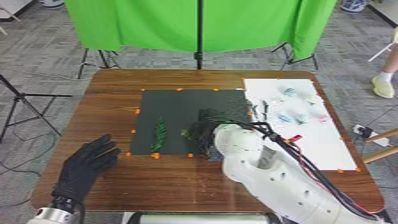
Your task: Arrange flowers
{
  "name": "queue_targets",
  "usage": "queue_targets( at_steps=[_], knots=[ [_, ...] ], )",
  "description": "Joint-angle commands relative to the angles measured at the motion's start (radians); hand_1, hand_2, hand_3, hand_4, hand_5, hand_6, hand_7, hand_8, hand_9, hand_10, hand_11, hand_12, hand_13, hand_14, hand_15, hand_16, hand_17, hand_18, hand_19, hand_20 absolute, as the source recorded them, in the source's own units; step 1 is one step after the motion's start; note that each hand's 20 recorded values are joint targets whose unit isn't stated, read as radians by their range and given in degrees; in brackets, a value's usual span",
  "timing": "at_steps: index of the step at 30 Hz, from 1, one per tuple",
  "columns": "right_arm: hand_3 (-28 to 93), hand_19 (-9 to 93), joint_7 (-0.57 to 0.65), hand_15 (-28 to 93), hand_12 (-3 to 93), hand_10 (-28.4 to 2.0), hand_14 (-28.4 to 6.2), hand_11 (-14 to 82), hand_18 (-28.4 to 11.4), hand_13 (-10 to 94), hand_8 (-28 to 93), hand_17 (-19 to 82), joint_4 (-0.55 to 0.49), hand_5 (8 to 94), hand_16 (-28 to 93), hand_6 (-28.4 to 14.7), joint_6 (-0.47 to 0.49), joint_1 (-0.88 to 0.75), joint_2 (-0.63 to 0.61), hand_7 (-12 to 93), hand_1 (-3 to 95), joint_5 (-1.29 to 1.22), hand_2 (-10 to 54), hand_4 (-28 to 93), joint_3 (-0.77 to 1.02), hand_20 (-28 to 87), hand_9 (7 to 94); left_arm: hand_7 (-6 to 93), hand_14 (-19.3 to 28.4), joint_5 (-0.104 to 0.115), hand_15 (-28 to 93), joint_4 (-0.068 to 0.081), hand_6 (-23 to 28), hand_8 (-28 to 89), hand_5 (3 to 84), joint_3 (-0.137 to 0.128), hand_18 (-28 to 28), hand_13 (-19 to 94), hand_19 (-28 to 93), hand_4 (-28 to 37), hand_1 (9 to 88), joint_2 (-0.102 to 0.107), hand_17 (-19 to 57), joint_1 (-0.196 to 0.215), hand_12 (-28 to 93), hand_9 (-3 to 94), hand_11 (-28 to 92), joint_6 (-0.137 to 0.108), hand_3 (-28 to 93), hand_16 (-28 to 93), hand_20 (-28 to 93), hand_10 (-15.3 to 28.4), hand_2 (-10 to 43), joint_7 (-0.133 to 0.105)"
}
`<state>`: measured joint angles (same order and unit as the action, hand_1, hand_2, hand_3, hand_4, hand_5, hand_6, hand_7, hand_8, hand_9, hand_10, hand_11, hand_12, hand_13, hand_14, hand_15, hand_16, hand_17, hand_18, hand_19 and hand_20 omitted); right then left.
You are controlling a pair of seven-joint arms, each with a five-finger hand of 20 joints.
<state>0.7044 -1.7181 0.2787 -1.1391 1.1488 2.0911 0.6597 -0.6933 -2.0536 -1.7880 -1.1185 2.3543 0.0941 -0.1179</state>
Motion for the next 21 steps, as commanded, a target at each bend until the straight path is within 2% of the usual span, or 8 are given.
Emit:
queue_targets(
  at_steps=[1, 5, 9, 14, 17, 20, 21],
  knots=[
    [79, 93, 0.000, 77, 23.1, -5.8, -4.4, 65.8, -21.0, 94, -11, 63, 0.045, 88.3, 29, -0.1, -0.047, 0.023, 0.047, 47, 25.4, 0.013, 9.9, -21, -0.025, 68, 93.7, 19.2, 15.6, 0.001, 37, 0.015, 4.7, -9, 38.4, 0.014, 21.1, 26, 51, -26.5, 24.2, 0.004, -8.0, -0.006, 17, 33.3, 24, 0.008, 70, -1, 7, 12.9, 1.5, 0.013],
    [79, 93, 0.009, 77, 23.2, -5.6, -4.1, 65.3, -20.9, 94, -11, 64, 0.057, 88.1, 28, -0.4, -0.067, 0.022, 0.056, 46, 25.2, 0.007, 10.3, -21, -0.014, 68, 93.7, 19.2, 15.6, 0.001, 37, 0.018, 4.7, -9, 38.4, 0.018, 21.1, 26, 51, -26.4, 24.2, 0.004, -8.0, -0.013, 17, 33.4, 24, 0.013, 70, -1, 7, 13.0, 1.5, 0.017],
    [79, 93, -0.007, 76, 23.5, -5.6, -4.1, 63.9, -20.9, 94, -11, 63, 0.048, 87.3, 28, -0.6, -0.103, 0.018, 0.037, 46, 24.7, 0.037, 10.4, -22, -0.002, 68, 93.7, 19.3, 15.6, 0.001, 37, 0.016, 4.7, -9, 38.3, 0.017, 21.1, 26, 51, -26.3, 24.2, 0.002, -8.0, -0.008, 17, 33.4, 24, 0.010, 70, -1, 7, 13.0, 1.5, 0.010],
    [77, 93, -0.071, 76, 28.0, -6.6, -5.2, 58.8, -21.0, 90, -11, 59, -0.040, 84.0, 31, -1.1, -0.141, -0.015, -0.019, 46, 22.7, 0.047, 9.6, -22, 0.067, 67, 93.7, 19.2, 15.6, 0.001, 37, 0.011, 4.7, -9, 38.3, 0.010, 21.1, 26, 51, -26.3, 24.2, -0.004, -8.0, 0.003, 17, 33.3, 24, 0.007, 70, -1, 7, 12.9, 1.5, 0.007],
    [76, 93, -0.139, 77, 31.0, -7.2, -6.3, 56.0, -21.3, 88, -12, 57, -0.115, 82.2, 31, -1.6, -0.153, -0.049, -0.073, 46, 20.6, 0.027, 9.1, -23, 0.120, 67, 93.7, 19.1, 15.7, 0.001, 37, 0.008, 4.8, -9, 38.4, 0.007, 21.1, 26, 51, -26.4, 24.2, -0.006, -8.0, 0.010, 17, 33.4, 24, 0.005, 70, -1, 7, 12.8, 1.5, 0.003],
    [76, 93, -0.269, 78, 33.4, -8.5, -7.9, 54.1, -21.6, 85, -12, 53, -0.166, 80.2, 31, -2.1, -0.120, -0.098, -0.126, 46, 19.8, -0.081, 9.6, -22, 0.214, 66, 92.1, 19.1, 15.7, 0.002, 37, 0.005, 4.8, -9, 38.4, 0.004, 21.1, 26, 51, -26.5, 24.2, -0.006, -8.0, 0.016, 17, 33.5, 24, 0.002, 70, -1, 7, 13.0, 1.5, 0.000],
    [77, 93, -0.361, 78, 33.8, -9.1, -8.5, 53.9, -21.9, 83, -13, 51, -0.166, 79.0, 31, -2.4, -0.082, -0.122, -0.139, 45, 19.9, -0.131, 10.3, -22, 0.266, 66, 90.8, 19.1, 15.7, 0.002, 37, 0.004, 4.8, -9, 38.4, 0.004, 21.1, 26, 51, -26.4, 24.2, -0.006, -8.0, 0.019, 17, 33.4, 24, 0.001, 70, -1, 7, 12.9, 1.5, -0.002]
  ],
)
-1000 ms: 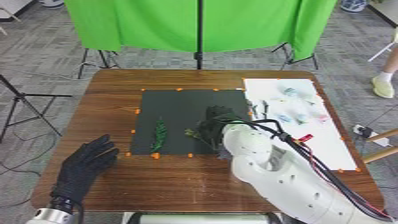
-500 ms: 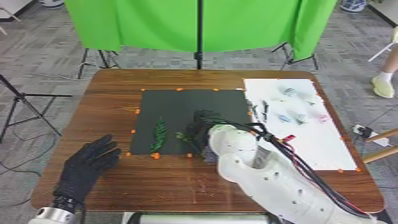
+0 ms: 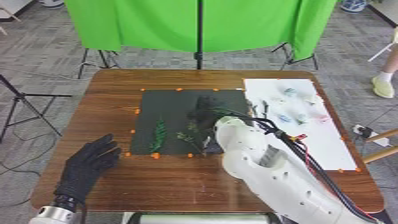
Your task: Arrange flowers
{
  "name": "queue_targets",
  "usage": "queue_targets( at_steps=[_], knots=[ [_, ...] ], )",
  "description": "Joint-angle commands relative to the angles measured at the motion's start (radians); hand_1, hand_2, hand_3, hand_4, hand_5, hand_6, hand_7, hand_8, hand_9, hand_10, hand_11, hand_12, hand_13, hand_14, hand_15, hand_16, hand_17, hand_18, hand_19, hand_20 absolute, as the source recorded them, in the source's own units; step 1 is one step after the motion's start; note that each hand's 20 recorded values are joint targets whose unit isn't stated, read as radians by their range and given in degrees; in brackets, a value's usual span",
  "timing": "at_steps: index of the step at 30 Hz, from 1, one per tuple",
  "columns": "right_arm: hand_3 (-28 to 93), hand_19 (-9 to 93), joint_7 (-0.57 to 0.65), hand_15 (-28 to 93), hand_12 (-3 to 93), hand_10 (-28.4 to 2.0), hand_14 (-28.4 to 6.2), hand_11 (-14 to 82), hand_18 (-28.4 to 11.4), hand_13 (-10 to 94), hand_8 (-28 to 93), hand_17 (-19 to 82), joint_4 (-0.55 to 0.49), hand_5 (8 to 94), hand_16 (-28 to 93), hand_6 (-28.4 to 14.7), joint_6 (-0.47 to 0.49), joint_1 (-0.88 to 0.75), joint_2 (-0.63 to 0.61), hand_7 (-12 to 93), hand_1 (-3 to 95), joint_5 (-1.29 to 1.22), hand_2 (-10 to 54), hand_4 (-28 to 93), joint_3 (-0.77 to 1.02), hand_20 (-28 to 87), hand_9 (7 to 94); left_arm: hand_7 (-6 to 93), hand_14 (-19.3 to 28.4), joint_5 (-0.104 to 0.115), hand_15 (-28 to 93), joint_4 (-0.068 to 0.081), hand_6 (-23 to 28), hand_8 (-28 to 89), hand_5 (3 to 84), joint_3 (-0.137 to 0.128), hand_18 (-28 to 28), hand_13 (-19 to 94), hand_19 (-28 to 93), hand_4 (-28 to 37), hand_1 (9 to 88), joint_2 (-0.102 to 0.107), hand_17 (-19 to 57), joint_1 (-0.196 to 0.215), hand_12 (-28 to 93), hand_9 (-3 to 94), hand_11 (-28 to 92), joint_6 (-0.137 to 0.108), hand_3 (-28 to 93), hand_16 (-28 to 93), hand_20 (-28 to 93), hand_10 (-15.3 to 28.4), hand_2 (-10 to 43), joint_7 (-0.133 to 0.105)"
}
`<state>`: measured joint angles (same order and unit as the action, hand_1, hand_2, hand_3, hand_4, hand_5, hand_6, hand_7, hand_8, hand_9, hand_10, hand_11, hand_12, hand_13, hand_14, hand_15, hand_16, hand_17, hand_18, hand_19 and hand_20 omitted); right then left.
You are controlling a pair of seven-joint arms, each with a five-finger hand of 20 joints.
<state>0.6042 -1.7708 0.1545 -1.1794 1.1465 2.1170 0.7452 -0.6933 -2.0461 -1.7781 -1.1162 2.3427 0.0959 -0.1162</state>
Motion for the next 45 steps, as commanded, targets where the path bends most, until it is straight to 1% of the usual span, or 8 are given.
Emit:
queue_targets(
  at_steps=[1, 4, 6, 8, 13, 18, 32, 45],
  knots=[
    [79, 93, -0.331, 78, 33.9, -10.1, -9.2, 53.4, -21.7, 81, -13, 48, -0.112, 77.3, 31, -2.6, 0.087, -0.094, -0.154, 44, 20.0, -0.205, 11.1, -21, 0.219, 64, 89.0, 19.1, 15.7, 0.001, 37, -0.003, 4.8, -9, 38.4, -0.007, 21.1, 26, 51, -26.4, 24.3, -0.008, -8.0, 0.029, 17, 33.4, 24, 0.001, 70, -1, 7, 12.9, 1.6, -0.004],
    [85, 90, -0.455, 75, 32.1, -13.6, -13.3, 49.0, -21.9, 67, -14, 33, -0.108, 67.9, 29, -2.8, 0.262, -0.120, -0.202, 38, 20.0, -0.247, 13.2, -17, 0.307, 51, 76.3, 19.1, 15.7, 0.001, 37, -0.004, 4.8, -9, 38.4, -0.007, 21.1, 26, 51, -26.4, 24.2, -0.006, -8.0, 0.032, 17, 33.4, 24, 0.001, 70, -1, 7, 12.9, 1.6, -0.006],
    [88, 88, -0.502, 75, 30.6, -13.7, -14.3, 46.1, -22.3, 61, -15, 30, -0.101, 62.1, 28, -2.6, 0.349, -0.121, -0.239, 36, 19.5, -0.270, 13.6, -16, 0.328, 50, 68.4, 19.1, 15.6, 0.002, 37, -0.005, 4.7, -9, 38.4, -0.009, 21.1, 26, 51, -26.4, 24.2, -0.004, -8.0, 0.035, 17, 33.4, 24, -0.001, 70, -1, 7, 12.9, 1.6, -0.009],
    [89, 85, -0.562, 74, 27.7, -14.0, -14.5, 42.9, -22.2, 55, -16, 27, -0.095, 55.9, 27, -2.8, 0.355, -0.132, -0.281, 36, 20.4, -0.301, 13.3, -17, 0.328, 49, 61.8, 19.2, 15.6, 0.002, 37, -0.006, 4.7, -9, 38.4, -0.009, 21.0, 26, 51, -26.3, 24.1, -0.004, -8.0, 0.037, 17, 33.3, 24, 0.000, 70, -1, 7, 12.8, 1.5, -0.013],
    [91, 76, -0.736, 72, 24.7, -14.5, -13.8, 37.2, -21.5, 47, -18, 21, -0.109, 53.8, 25, -2.8, 0.302, -0.159, -0.369, 36, 21.5, -0.133, 13.0, -19, 0.287, 47, 56.0, 19.2, 15.7, 0.001, 37, -0.006, 4.8, -9, 38.4, -0.009, 21.0, 26, 51, -26.3, 24.1, -0.001, -8.0, 0.038, 17, 33.3, 24, 0.000, 70, -1, 7, 12.9, 1.5, -0.015],
    [91, 74, -0.778, 67, 20.7, -11.3, -12.8, 29.2, -21.4, 47, -18, 20, -0.103, 51.8, 22, -2.1, 0.296, -0.155, -0.396, 36, 20.9, -0.071, 12.7, -20, 0.244, 47, 55.7, 19.3, 15.6, 0.001, 37, -0.008, 4.7, -9, 38.4, -0.009, 21.0, 26, 51, -26.3, 24.1, 0.001, -8.0, 0.038, 17, 33.3, 24, 0.003, 70, -1, 7, 12.8, 1.3, -0.013],
    [90, 73, -0.908, 66, 20.0, -11.3, -12.7, 26.5, -21.1, 46, -19, 19, -0.121, 52.1, 21, -2.2, 0.325, -0.174, -0.414, 34, 18.4, 0.065, 13.9, -22, 0.207, 47, 54.3, 19.1, 15.7, 0.003, 37, -0.006, 4.8, -9, 38.4, -0.015, 21.1, 26, 51, -26.5, 24.2, 0.001, -8.0, 0.037, 17, 33.3, 24, 0.005, 70, -1, 7, 12.9, 1.4, -0.003],
    [90, 72, -0.847, 66, 20.0, -11.3, -12.5, 25.0, -21.2, 45, -19, 19, -0.036, 50.8, 20, -2.3, 0.290, -0.132, -0.355, 34, 17.6, 0.079, 14.1, -22, 0.157, 47, 53.0, 19.2, 15.7, 0.003, 37, -0.005, 4.7, -9, 38.4, -0.012, 21.1, 26, 51, -26.4, 24.2, 0.000, -8.0, 0.033, 17, 33.3, 24, 0.005, 70, -1, 7, 12.9, 1.4, 0.001]
  ],
)
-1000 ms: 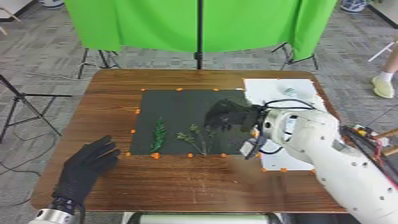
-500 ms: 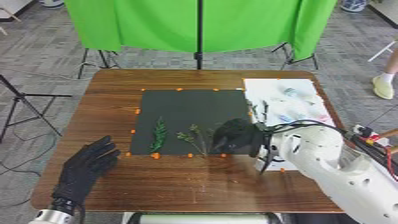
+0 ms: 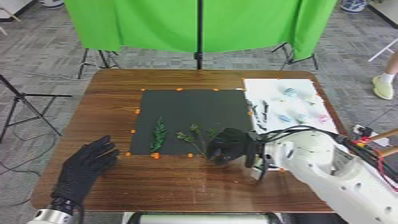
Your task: Arrange flowers
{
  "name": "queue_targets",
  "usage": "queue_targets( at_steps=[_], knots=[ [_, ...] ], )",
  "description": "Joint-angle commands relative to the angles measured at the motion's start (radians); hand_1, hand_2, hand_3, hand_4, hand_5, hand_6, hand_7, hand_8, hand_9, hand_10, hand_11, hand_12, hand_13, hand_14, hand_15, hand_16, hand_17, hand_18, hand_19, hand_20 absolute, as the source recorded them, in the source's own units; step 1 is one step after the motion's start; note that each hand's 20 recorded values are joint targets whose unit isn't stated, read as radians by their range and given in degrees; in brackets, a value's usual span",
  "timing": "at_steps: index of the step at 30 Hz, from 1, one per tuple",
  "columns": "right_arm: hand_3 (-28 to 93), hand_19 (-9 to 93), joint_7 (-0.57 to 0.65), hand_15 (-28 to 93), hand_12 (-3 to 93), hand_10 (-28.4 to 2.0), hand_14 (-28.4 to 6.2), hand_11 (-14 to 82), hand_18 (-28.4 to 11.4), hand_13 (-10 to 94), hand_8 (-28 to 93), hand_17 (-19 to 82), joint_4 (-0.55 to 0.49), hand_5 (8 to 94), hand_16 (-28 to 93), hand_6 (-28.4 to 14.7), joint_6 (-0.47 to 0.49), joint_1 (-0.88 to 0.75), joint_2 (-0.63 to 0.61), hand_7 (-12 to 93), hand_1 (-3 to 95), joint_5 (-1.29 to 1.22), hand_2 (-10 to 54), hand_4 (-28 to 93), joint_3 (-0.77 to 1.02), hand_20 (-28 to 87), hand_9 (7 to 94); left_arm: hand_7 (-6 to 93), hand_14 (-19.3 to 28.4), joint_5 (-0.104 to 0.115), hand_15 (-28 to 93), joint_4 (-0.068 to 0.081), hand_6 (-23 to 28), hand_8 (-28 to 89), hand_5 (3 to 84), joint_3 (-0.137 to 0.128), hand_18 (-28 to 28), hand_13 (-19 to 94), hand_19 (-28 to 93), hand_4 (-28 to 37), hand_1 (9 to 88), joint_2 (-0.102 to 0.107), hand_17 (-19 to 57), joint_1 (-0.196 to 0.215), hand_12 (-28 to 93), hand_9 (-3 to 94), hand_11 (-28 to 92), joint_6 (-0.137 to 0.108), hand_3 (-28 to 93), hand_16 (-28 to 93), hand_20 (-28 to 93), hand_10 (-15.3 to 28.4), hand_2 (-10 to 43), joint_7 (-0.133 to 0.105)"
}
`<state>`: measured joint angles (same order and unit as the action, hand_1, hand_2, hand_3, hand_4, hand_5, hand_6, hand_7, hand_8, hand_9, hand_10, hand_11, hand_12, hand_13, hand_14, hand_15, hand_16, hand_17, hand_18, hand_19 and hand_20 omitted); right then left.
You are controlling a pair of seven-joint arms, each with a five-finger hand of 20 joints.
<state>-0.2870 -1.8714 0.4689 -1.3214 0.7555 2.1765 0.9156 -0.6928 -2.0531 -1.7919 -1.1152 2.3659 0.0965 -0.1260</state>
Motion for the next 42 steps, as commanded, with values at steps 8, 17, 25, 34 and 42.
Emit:
queue_targets(
  at_steps=[8, 17, 25, 34, 42],
  knots=[
    [90, 71, 0.048, 66, 20.0, -11.2, -12.6, 25.4, -21.4, 45, -19, 18, 0.085, 50.8, 20, -2.3, -0.021, 0.032, 0.086, 34, 17.4, 0.027, 14.2, -22, -0.025, 47, 53.2, 19.2, 15.7, 0.001, 37, 0.004, 4.7, -9, 38.3, 0.005, 21.1, 26, 51, -26.4, 24.1, -0.004, -8.0, 0.006, 17, 33.3, 24, 0.009, 70, -1, 7, 12.8, 1.4, 0.012],
    [90, 71, 0.049, 67, 20.0, -11.2, -12.6, 25.4, -21.4, 45, -19, 18, 0.113, 50.8, 20, -2.3, -0.002, 0.047, 0.143, 34, 17.3, 0.049, 14.0, -22, -0.045, 47, 53.2, 19.2, 15.7, 0.001, 37, 0.004, 4.8, -9, 38.4, 0.007, 21.0, 26, 50, -26.4, 24.1, -0.005, -8.0, 0.008, 17, 33.4, 24, 0.008, 70, -1, 7, 12.9, 1.4, 0.007],
    [90, 71, 0.054, 67, 20.0, -11.3, -12.6, 25.5, -21.3, 45, -19, 18, 0.121, 50.8, 20, -2.3, 0.004, 0.043, 0.157, 34, 17.1, 0.059, 14.1, -22, -0.048, 46, 53.2, 19.1, 15.7, 0.001, 37, 0.005, 4.8, -9, 38.4, 0.008, 21.0, 26, 50, -26.4, 24.2, -0.006, -8.0, 0.007, 17, 33.4, 24, 0.006, 70, -1, 7, 13.0, 1.4, 0.006],
    [90, 71, 0.058, 67, 20.0, -11.5, -12.6, 25.6, -21.4, 45, -19, 18, 0.084, 50.9, 20, -2.4, 0.022, 0.005, 0.114, 34, 17.0, 0.054, 14.1, -22, 0.024, 46, 53.3, 19.2, 15.7, 0.002, 37, 0.004, 4.7, -9, 38.3, 0.007, 21.0, 26, 50, -26.4, 24.1, -0.007, -8.0, 0.011, 17, 33.3, 24, 0.003, 70, -1, 7, 12.8, 1.4, 0.000],
    [89, 71, 0.104, 66, 20.3, -12.1, -12.3, 26.2, -21.5, 47, -19, 18, 0.029, 52.4, 20, -2.3, -0.028, -0.038, 0.060, 35, 17.7, -0.042, 13.9, -23, 0.120, 46, 54.7, 19.1, 15.6, -0.002, 37, 0.002, 4.8, -9, 38.4, 0.003, 21.0, 26, 51, -26.4, 24.1, -0.014, -8.0, 0.014, 17, 33.3, 24, 0.002, 70, -1, 7, 12.9, 1.4, -0.003]
  ],
)
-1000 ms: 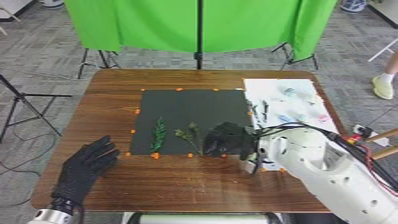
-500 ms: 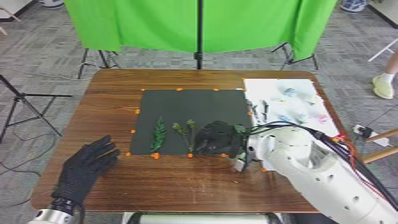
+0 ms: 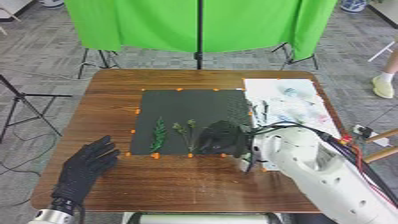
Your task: Arrange flowers
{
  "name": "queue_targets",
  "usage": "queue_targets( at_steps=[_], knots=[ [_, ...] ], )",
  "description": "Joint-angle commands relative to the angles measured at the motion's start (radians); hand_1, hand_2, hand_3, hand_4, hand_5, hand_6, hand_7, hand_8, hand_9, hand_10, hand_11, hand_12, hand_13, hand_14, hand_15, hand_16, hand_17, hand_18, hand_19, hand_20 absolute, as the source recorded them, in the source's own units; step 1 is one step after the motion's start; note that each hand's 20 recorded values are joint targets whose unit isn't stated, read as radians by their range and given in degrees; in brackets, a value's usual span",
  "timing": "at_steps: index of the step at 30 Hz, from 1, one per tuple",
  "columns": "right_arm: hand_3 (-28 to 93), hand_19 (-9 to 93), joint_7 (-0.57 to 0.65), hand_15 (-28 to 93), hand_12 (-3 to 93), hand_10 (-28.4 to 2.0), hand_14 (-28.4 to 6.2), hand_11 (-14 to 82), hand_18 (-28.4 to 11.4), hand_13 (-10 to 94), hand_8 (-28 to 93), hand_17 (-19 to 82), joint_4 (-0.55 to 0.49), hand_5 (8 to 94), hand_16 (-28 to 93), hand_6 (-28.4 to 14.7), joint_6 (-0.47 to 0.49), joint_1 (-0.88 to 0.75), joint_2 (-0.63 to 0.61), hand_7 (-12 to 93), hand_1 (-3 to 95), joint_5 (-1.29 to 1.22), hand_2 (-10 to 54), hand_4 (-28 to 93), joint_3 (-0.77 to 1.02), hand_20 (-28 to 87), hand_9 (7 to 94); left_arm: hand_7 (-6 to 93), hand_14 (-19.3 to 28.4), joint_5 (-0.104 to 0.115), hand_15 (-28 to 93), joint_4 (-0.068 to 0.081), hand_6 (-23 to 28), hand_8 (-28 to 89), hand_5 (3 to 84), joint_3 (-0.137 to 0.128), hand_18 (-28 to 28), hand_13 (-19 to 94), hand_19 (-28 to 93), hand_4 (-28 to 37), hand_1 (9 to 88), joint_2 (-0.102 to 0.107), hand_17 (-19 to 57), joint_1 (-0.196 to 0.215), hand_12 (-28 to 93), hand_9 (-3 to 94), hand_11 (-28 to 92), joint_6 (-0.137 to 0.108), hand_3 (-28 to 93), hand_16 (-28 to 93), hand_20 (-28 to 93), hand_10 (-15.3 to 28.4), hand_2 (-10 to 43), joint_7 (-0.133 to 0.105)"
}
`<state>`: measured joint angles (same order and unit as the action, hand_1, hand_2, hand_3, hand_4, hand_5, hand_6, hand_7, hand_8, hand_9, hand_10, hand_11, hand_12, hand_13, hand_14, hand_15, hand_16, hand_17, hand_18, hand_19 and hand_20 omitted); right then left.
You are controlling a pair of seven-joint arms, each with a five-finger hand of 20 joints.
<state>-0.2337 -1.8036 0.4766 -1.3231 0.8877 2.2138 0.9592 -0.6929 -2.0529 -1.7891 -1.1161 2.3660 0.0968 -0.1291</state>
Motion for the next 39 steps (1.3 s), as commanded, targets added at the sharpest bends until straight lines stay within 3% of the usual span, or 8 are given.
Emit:
queue_targets(
  at_steps=[1, 7, 8, 10, 13, 17, 22, 39],
  knots=[
    [89, 71, 0.079, 66, 20.4, -12.2, -12.3, 26.2, -21.5, 47, -19, 18, -0.044, 52.3, 20, -2.3, -0.062, -0.038, -0.080, 35, 17.7, -0.091, 13.6, -23, 0.083, 46, 54.6, 19.1, 15.6, -0.002, 37, 0.002, 4.7, -9, 38.4, 0.002, 21.0, 26, 51, -26.4, 24.1, -0.012, -8.0, 0.013, 17, 33.3, 24, 0.001, 70, -1, 7, 12.9, 1.4, 0.000],
    [81, 74, 0.480, 66, 22.1, -12.2, -11.6, 33.5, -20.6, 51, -19, 22, -0.015, 51.2, 21, -2.2, -0.469, 0.037, -0.148, 36, 21.7, -0.116, 3.7, -27, -0.045, 45, 55.9, 19.1, 15.6, 0.001, 37, 0.004, 4.8, -9, 38.4, 0.004, 21.0, 26, 50, -26.4, 24.1, -0.008, -8.0, 0.012, 17, 33.3, 24, 0.000, 70, -1, 7, 12.9, 1.4, -0.005],
    [68, 78, 0.512, 68, 24.0, -12.0, -10.9, 39.7, -19.8, 56, -19, 26, -0.004, 52.9, 22, -2.1, -0.497, 0.048, -0.151, 39, 29.3, -0.124, -0.1, -28, -0.049, 44, 59.2, 19.0, 15.7, 0.001, 37, 0.004, 4.8, -9, 38.4, 0.004, 21.0, 26, 50, -26.4, 24.2, -0.009, -8.0, 0.011, 17, 33.3, 24, 0.000, 70, -1, 7, 12.9, 1.4, -0.005],
    [25, 86, 0.601, 70, 27.9, -11.5, -9.8, 48.4, -19.5, 67, -18, 34, 0.015, 62.6, 26, -0.6, -0.549, 0.088, -0.165, 43, 47.7, -0.100, -2.5, -20, -0.090, 43, 70.7, 19.0, 15.7, 0.001, 37, 0.004, 4.8, -9, 38.4, 0.004, 21.0, 26, 50, -26.4, 24.1, -0.009, -8.0, 0.013, 17, 33.3, 24, -0.002, 70, -1, 7, 12.9, 1.4, -0.006],
    [4, 93, 0.701, 74, 30.4, -10.4, -8.9, 52.2, -20.0, 74, -18, 39, 0.035, 71.4, 28, 1.0, -0.545, 0.133, -0.180, 43, 53.0, -0.026, -3.5, -13, -0.139, 44, 78.8, 19.1, 15.7, 0.002, 37, 0.003, 4.8, -8, 38.3, 0.002, 21.1, 26, 51, -26.4, 24.1, -0.009, -8.0, 0.015, 17, 33.4, 24, -0.003, 70, -1, 7, 12.9, 1.4, -0.008],
    [16, 93, 0.789, 75, 32.0, -10.1, -8.5, 53.2, -20.5, 76, -17, 42, 0.053, 74.5, 30, 0.9, -0.505, 0.185, -0.190, 42, 48.4, 0.009, -7.0, -17, -0.199, 49, 81.3, 19.1, 15.6, 0.002, 37, 0.005, 4.8, -9, 38.4, 0.005, 21.0, 26, 50, -26.4, 24.1, -0.010, -8.0, 0.010, 17, 33.4, 24, -0.001, 70, -1, 7, 12.9, 1.3, -0.006],
    [47, 93, 0.870, 75, 33.6, -10.3, -8.7, 53.2, -21.0, 76, -16, 42, 0.120, 74.3, 31, 0.8, -0.456, 0.242, -0.146, 42, 33.9, 0.031, -9.5, -28, -0.269, 50, 80.9, 19.1, 15.7, 0.001, 37, 0.008, 4.8, -9, 38.4, 0.003, 21.1, 26, 51, -26.4, 24.2, -0.012, -8.0, 0.006, 17, 33.4, 24, 0.003, 70, -1, 7, 12.9, 1.4, 0.000],
    [58, 93, 0.961, 75, 33.2, -10.2, -8.4, 53.1, -21.0, 76, -16, 42, 0.204, 74.7, 31, 0.9, -0.468, 0.285, -0.126, 43, 30.2, 0.129, -9.5, -28, -0.377, 50, 81.0, 19.2, 15.7, 0.002, 37, 0.011, 4.8, -9, 38.5, 0.004, 21.0, 26, 50, -26.4, 24.2, -0.007, -8.0, -0.001, 17, 33.6, 25, 0.009, 70, -1, 7, 13.0, 1.3, 0.014]
  ],
)
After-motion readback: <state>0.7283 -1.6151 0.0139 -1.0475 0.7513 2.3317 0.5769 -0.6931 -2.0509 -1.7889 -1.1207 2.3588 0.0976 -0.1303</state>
